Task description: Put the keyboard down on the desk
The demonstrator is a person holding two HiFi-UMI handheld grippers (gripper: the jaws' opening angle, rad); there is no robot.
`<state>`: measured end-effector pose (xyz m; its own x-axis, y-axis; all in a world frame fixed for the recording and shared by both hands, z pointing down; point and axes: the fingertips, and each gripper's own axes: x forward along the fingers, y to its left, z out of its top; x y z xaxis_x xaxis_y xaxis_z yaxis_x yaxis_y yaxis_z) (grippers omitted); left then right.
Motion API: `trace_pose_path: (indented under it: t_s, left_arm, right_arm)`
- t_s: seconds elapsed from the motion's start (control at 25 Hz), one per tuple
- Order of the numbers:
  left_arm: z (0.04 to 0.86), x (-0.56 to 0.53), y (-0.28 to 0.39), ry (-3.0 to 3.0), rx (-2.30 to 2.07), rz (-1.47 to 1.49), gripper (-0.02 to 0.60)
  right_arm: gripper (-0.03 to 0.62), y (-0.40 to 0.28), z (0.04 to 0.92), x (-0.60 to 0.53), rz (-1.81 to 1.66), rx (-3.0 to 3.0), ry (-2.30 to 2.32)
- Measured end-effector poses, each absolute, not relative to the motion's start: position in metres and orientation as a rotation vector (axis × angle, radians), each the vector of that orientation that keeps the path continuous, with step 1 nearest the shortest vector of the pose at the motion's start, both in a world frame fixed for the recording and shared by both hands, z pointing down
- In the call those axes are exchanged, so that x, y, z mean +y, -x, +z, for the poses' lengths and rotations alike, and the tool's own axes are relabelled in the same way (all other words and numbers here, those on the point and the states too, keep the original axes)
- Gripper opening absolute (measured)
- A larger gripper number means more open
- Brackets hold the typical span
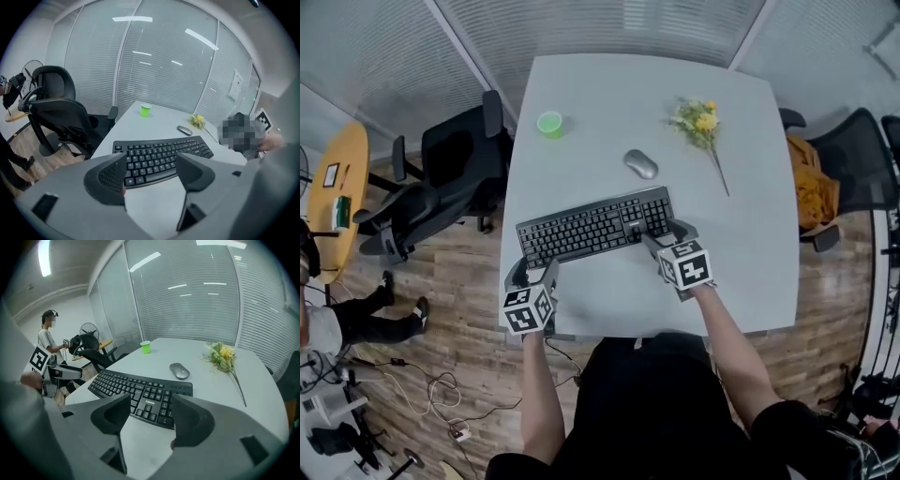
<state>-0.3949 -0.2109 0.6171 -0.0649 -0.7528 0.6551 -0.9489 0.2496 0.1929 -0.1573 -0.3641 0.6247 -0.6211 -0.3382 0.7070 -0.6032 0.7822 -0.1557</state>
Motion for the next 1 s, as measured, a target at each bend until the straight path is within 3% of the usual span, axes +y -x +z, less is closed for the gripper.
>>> trace_pose_path:
  t_s: [0.6, 1.0]
  left_arm:
    - [0.52, -0.213, 0.334, -1.759, -1.947, 0.262, 0.311]
    - [0.491, -0.182, 0.254, -1.84, -1.966, 0.196, 0.25]
  right_arm:
    - [0.247, 0.163, 0.535, -0.322, 0.396, -2.538, -0.658]
    - [0.178, 0.114, 0.492, -0.271, 0.373, -2.673, -0.591]
